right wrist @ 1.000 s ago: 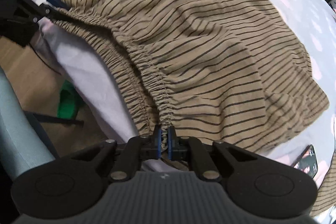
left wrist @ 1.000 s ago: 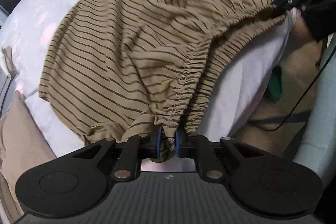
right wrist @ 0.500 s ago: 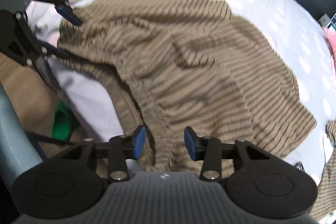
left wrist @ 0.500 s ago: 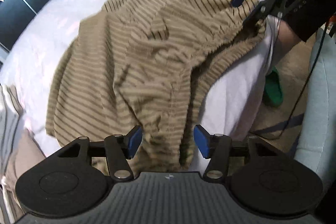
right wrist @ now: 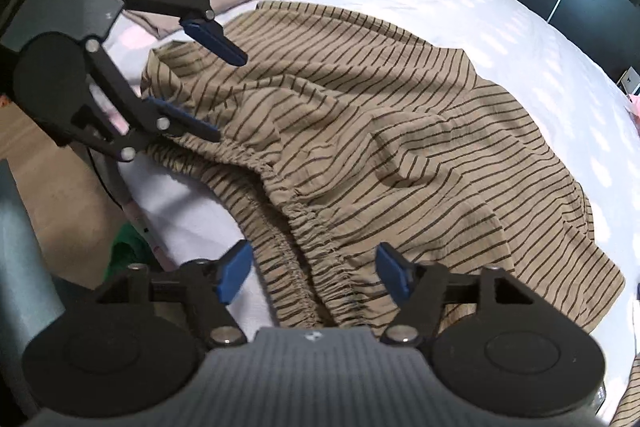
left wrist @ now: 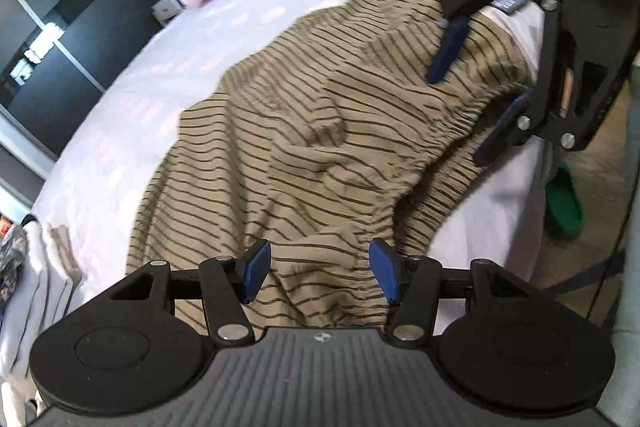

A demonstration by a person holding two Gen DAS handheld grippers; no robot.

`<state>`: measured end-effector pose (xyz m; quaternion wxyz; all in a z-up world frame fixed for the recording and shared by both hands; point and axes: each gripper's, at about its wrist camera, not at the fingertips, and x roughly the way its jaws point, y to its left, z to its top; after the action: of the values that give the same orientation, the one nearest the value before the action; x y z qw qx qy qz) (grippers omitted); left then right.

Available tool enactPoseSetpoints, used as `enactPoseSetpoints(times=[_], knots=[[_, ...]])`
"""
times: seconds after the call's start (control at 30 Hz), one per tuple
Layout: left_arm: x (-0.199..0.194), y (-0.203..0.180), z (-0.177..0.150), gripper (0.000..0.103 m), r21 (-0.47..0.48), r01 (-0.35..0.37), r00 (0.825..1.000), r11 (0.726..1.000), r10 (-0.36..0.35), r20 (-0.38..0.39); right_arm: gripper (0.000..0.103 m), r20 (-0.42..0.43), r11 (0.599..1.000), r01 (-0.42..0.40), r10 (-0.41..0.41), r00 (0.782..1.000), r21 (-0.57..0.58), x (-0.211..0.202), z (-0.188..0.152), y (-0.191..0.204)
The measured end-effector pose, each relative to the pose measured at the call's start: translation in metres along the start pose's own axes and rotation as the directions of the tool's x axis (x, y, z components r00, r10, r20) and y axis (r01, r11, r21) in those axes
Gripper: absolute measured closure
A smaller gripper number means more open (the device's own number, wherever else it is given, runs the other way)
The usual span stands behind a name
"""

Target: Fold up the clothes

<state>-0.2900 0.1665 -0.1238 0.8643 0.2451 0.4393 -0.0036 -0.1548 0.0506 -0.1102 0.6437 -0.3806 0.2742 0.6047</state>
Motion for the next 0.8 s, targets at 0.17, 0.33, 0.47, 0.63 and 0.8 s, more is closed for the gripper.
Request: enactPoseSetpoints(times=[0.17,0.33,0.47,0.63,0.8], knots=[[0.005,-0.012,0.002,0.051,0.061,0.055,0.998,0.997,-0.054,-0.020,0.029,-0.006,1.000,0.021,-0.021,1.000,-0.007,0.002,0.004,-0.002],[0.016,-0.017,0.008,0.056,0.068,0.070,0.997,0.995,-0.069,-0.019,0.033,-0.004,0.999,0.021,-0.021,1.000,-0.028,0.010,0.006,0.000],[0.024,-0.019,0.012,0.063,0.071,0.066,0.998,0.995,-0.064,-0.019,0.055,-0.023,0.998,0.025,-0.026,0.999,-0.064,0.020,0.008,0.004],[0.032,-0.019,0.011,0.079,0.070,0.068,0.997,0.995,-0.066,-0.039,0.065,-0.060,0.991,0.038,-0.046,0.997,-0.127,0.031,0.004,0.011],[0.030,-0.010,0.011,0.095,0.020,0.104,0.994,0.994,-0.103,-0.044,0.088,-0.050,0.991,0.050,-0.057,0.997,-0.126,0.029,0.003,0.008]])
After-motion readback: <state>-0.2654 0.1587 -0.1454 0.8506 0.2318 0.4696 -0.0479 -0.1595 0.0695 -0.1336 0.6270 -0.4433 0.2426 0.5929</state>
